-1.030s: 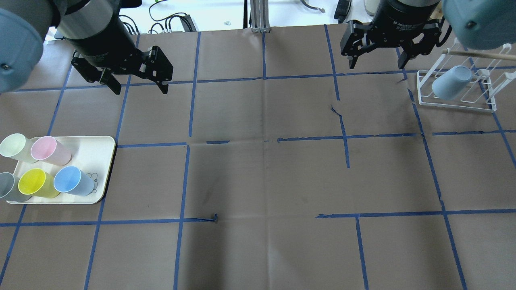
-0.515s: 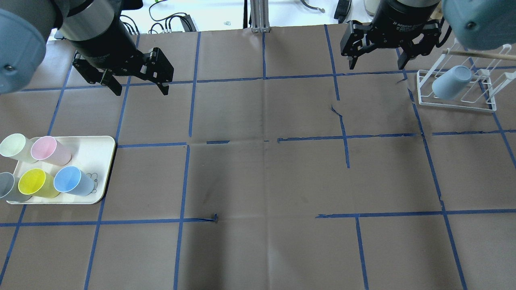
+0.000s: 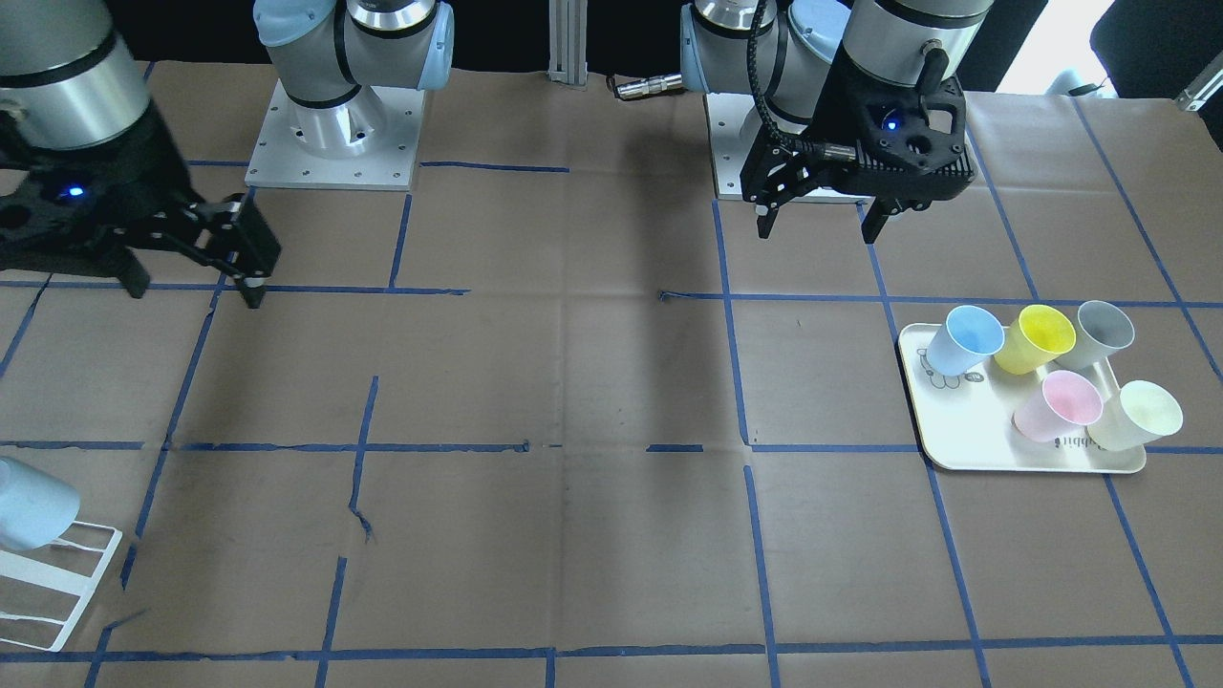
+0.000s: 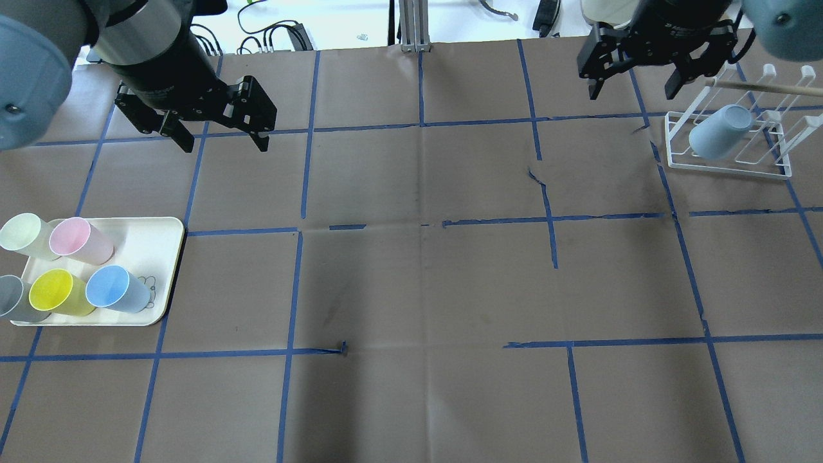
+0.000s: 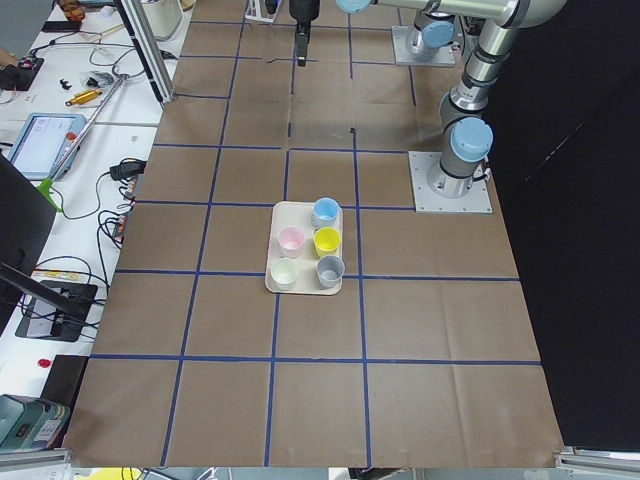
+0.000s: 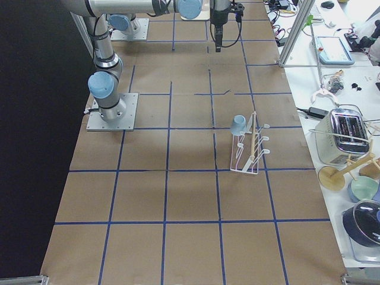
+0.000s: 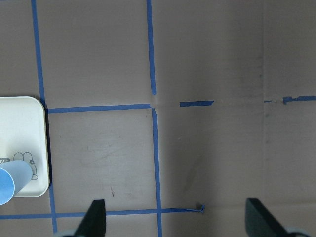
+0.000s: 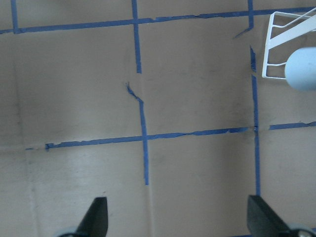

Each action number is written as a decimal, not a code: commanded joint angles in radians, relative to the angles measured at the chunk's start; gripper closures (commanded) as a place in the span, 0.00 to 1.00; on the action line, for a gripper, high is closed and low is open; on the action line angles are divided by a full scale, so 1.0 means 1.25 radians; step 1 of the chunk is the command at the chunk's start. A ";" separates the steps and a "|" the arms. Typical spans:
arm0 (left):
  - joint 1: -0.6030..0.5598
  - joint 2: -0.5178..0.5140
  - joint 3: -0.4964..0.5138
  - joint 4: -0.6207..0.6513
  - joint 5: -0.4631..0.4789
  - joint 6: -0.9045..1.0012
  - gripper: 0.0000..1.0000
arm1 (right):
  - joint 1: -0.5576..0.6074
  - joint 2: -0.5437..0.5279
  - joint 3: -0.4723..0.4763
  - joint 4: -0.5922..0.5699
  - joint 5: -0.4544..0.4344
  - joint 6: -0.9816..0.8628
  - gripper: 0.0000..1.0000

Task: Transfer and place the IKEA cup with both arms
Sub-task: 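Move the right gripper toward the light blue cup on the wire rack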

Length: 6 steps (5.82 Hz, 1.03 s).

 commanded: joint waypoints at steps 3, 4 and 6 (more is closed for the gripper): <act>-0.002 -0.002 -0.001 0.001 -0.002 0.000 0.02 | -0.242 0.169 -0.117 -0.015 0.000 -0.262 0.00; -0.002 0.001 -0.001 0.001 -0.003 0.000 0.02 | -0.254 0.222 -0.159 -0.044 -0.003 -0.300 0.00; -0.002 -0.003 -0.001 0.001 -0.004 0.000 0.02 | -0.254 0.257 -0.148 -0.080 -0.007 -0.307 0.00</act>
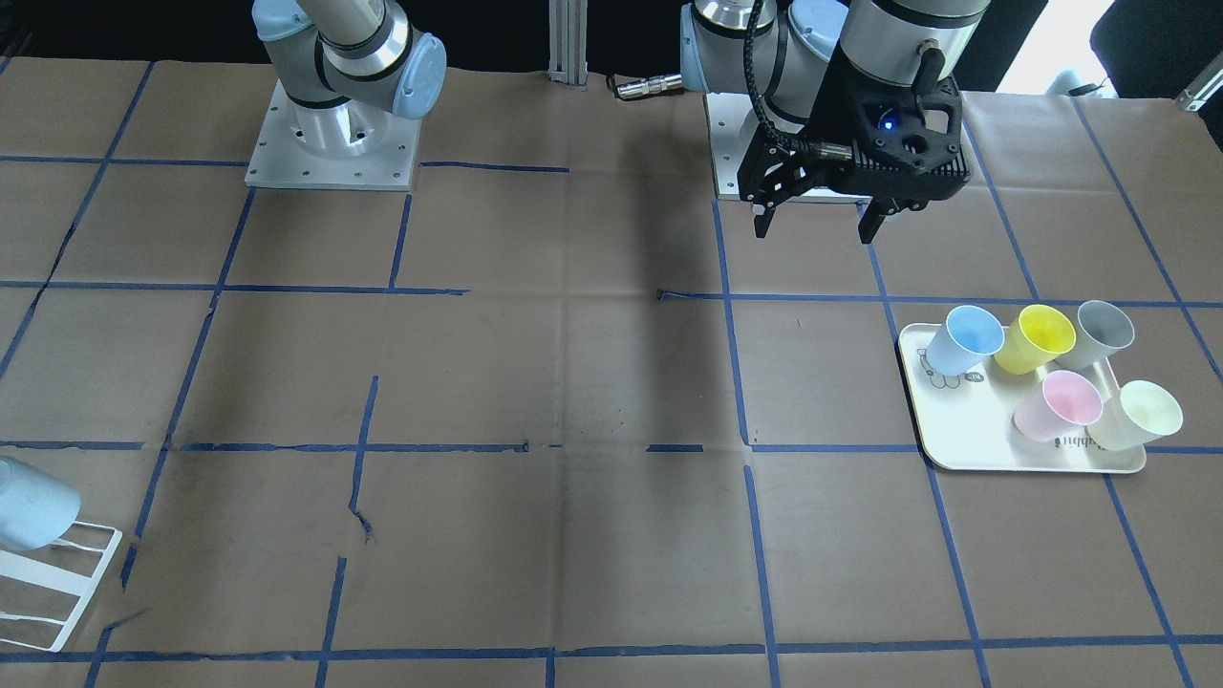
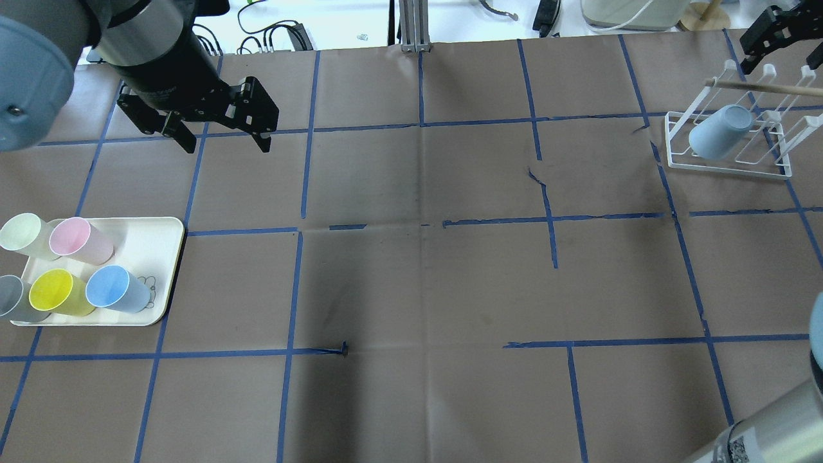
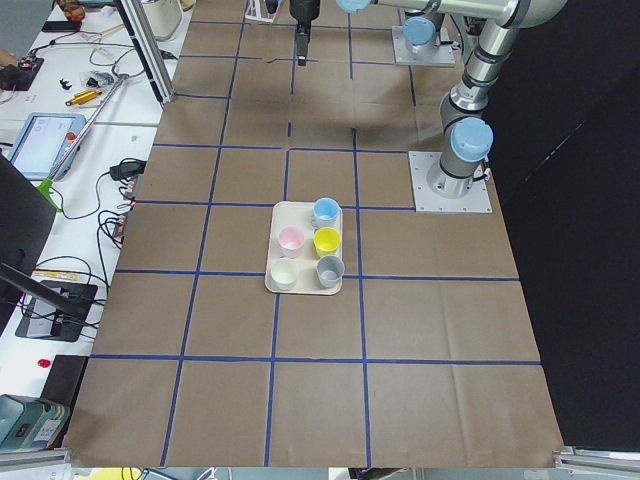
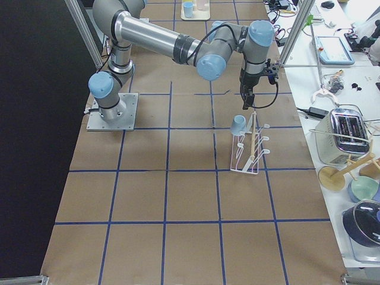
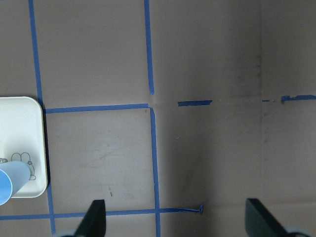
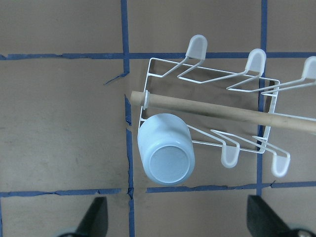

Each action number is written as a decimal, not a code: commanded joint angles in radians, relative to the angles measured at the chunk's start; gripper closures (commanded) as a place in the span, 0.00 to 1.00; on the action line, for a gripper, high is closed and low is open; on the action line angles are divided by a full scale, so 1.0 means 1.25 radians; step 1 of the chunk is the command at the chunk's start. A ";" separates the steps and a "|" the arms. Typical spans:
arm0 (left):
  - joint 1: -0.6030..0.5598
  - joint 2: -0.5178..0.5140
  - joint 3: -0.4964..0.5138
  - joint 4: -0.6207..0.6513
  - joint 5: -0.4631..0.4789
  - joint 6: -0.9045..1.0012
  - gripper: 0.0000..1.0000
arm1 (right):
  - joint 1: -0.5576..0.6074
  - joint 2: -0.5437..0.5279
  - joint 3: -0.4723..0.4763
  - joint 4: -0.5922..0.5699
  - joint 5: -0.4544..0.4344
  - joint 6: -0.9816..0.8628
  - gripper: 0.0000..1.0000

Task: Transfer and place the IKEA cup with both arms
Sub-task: 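Lower the right gripper around the light blue cup and close it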

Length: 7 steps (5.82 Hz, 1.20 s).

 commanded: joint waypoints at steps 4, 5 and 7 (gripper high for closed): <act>0.000 -0.002 0.000 0.000 0.000 0.000 0.02 | -0.001 0.025 0.148 -0.134 0.000 -0.004 0.00; 0.000 -0.002 0.000 0.000 0.000 0.000 0.02 | -0.001 0.025 0.164 -0.136 -0.001 -0.004 0.00; 0.000 0.000 0.000 0.000 0.001 0.000 0.02 | -0.001 0.045 0.168 -0.167 -0.003 -0.005 0.00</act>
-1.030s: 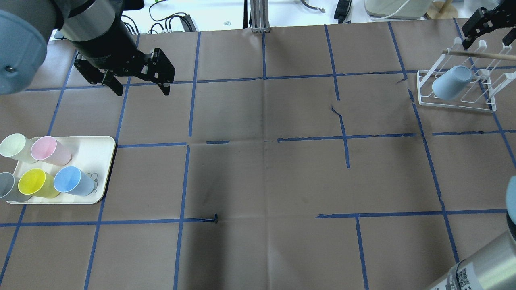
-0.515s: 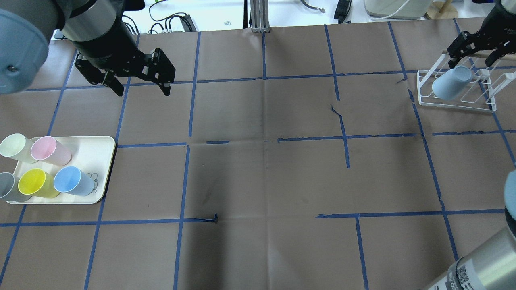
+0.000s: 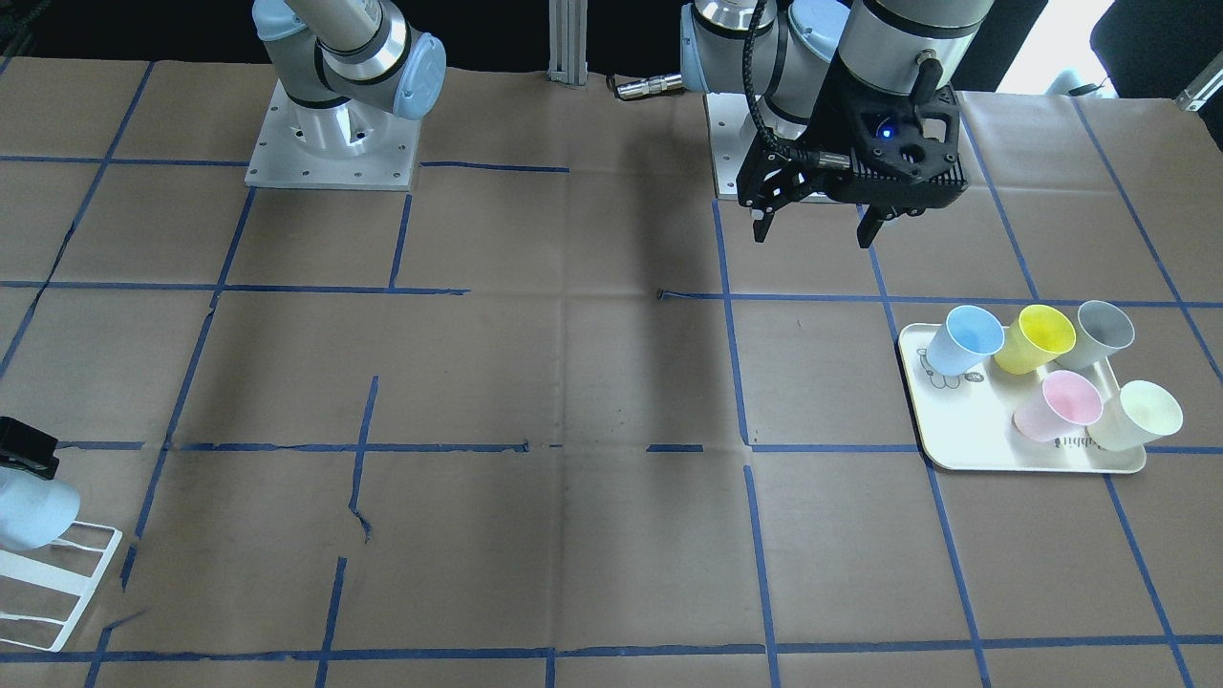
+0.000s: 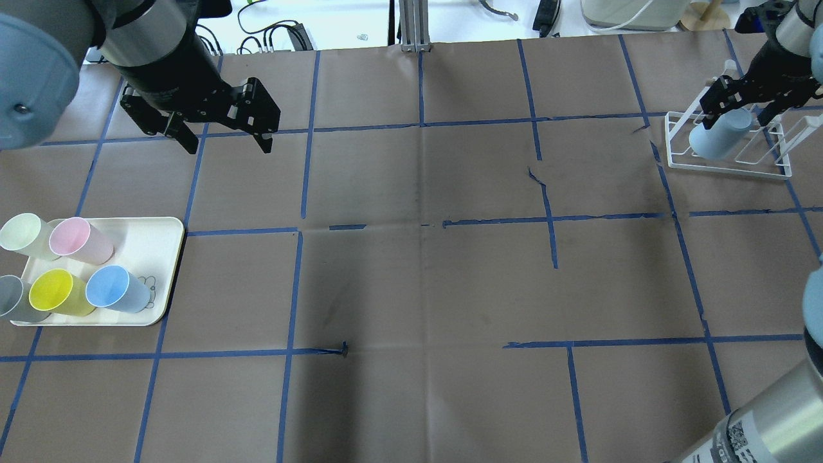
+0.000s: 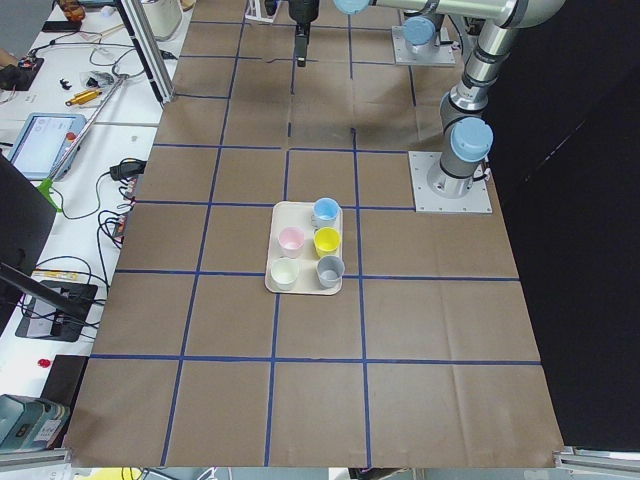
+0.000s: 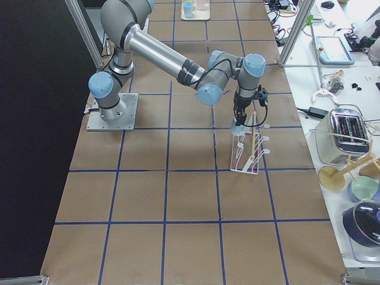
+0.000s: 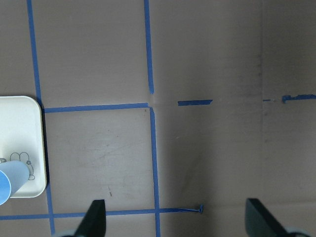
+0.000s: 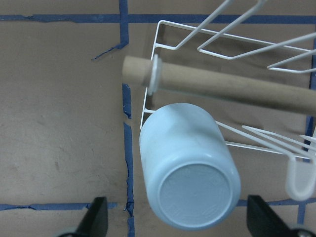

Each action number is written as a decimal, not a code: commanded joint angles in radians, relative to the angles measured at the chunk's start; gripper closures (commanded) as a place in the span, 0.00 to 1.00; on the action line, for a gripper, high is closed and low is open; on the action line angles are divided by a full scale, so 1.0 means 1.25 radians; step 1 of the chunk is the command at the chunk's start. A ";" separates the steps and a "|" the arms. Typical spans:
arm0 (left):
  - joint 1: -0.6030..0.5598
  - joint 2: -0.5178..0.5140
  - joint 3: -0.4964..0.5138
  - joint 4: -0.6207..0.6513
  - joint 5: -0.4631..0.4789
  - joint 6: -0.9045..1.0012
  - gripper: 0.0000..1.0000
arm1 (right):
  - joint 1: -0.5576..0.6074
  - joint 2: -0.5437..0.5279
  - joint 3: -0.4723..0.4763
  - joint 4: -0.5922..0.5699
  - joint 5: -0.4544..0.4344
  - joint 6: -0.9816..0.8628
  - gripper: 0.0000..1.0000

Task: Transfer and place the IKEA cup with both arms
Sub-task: 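Lower the right gripper around the light blue cup and close it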

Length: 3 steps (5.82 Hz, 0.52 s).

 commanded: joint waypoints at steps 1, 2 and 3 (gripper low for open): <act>-0.001 0.000 0.000 0.000 0.000 0.001 0.02 | 0.000 0.011 0.003 -0.018 -0.002 -0.002 0.00; 0.000 -0.005 0.001 0.000 -0.008 -0.001 0.02 | 0.000 0.015 0.004 -0.045 -0.001 -0.002 0.00; -0.001 -0.005 0.001 0.000 -0.008 0.001 0.02 | 0.000 0.019 0.012 -0.065 -0.001 -0.003 0.00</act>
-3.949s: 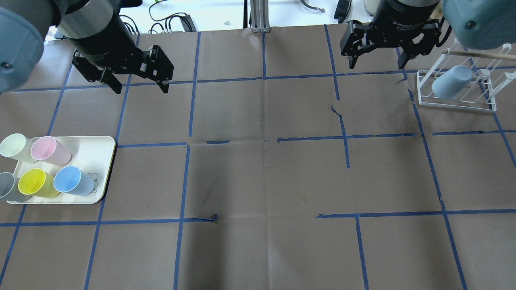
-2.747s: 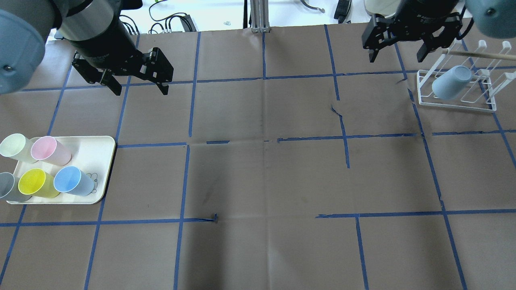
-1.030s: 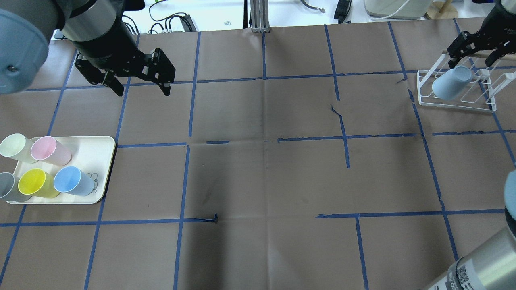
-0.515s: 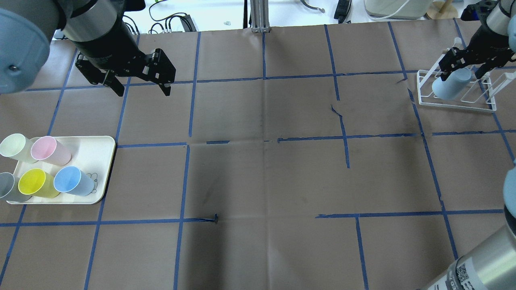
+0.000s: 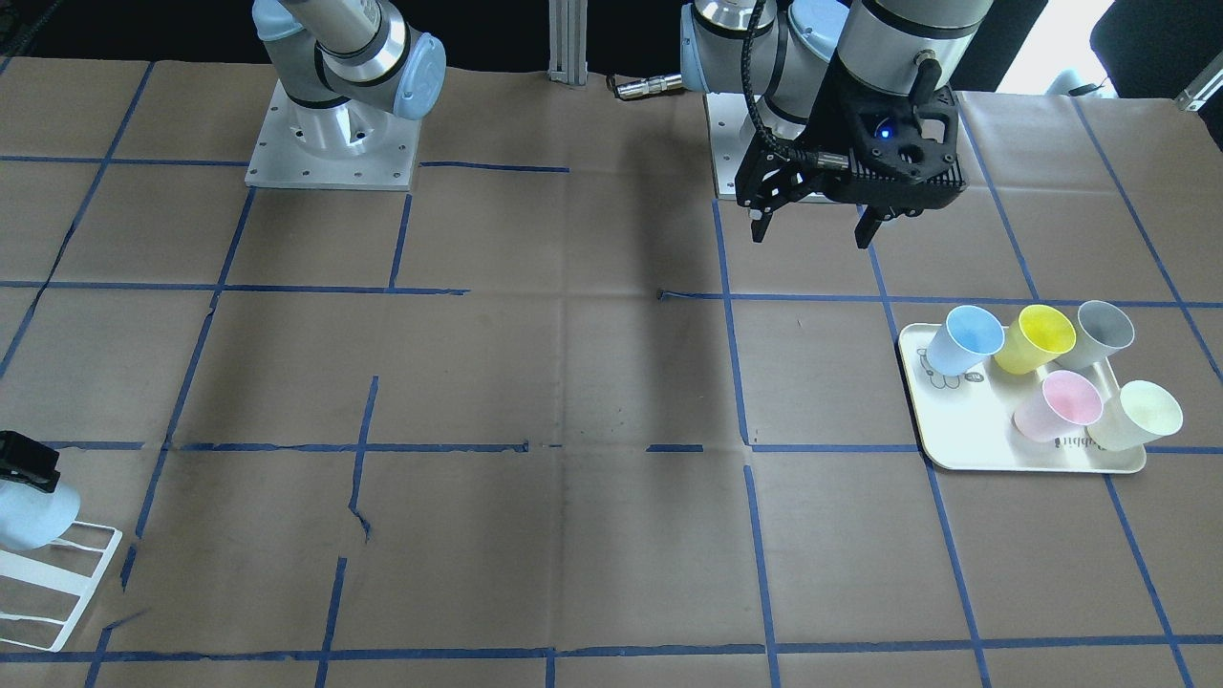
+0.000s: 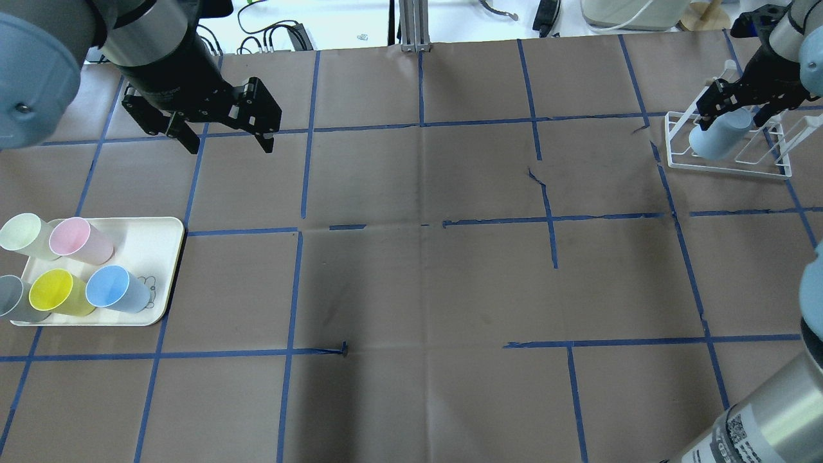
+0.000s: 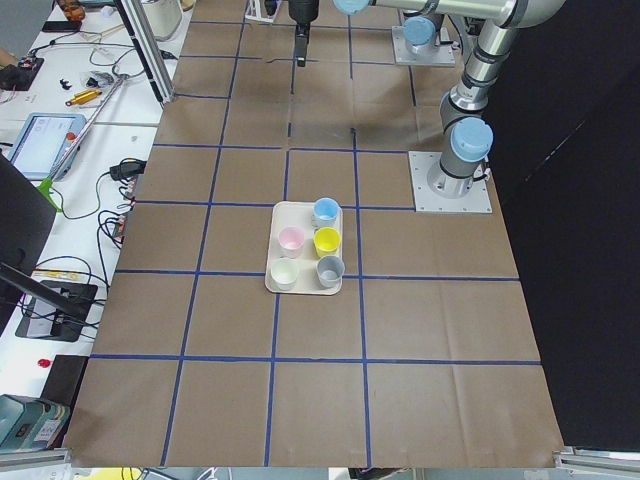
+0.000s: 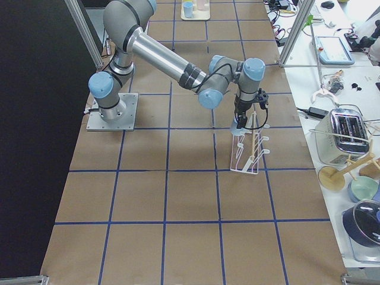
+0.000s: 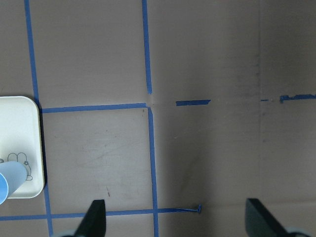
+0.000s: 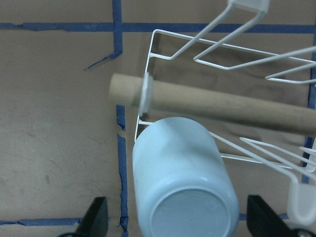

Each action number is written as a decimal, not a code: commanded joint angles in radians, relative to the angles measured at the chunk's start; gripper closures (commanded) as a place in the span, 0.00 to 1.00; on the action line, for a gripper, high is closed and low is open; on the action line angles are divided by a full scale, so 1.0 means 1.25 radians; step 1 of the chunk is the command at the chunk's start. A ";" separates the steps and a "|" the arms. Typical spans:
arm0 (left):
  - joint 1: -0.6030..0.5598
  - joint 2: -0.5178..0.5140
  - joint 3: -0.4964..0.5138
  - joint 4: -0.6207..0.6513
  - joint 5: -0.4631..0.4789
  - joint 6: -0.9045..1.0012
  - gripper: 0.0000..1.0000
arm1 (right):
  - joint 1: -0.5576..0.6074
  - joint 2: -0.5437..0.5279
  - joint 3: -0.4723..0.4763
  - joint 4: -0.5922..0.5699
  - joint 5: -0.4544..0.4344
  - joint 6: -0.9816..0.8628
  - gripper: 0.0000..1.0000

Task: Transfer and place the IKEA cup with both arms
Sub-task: 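Lower the right gripper around the light blue cup and close it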

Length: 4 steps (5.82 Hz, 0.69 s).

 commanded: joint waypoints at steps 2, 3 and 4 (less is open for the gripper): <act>-0.001 0.004 -0.001 0.000 -0.003 0.015 0.02 | 0.000 -0.001 0.031 -0.065 0.000 0.000 0.10; -0.001 0.003 0.000 0.000 -0.003 0.015 0.02 | 0.000 -0.005 0.026 -0.066 -0.001 0.002 0.30; -0.001 0.000 -0.001 0.000 -0.002 0.015 0.02 | 0.000 -0.007 0.025 -0.063 -0.002 0.002 0.34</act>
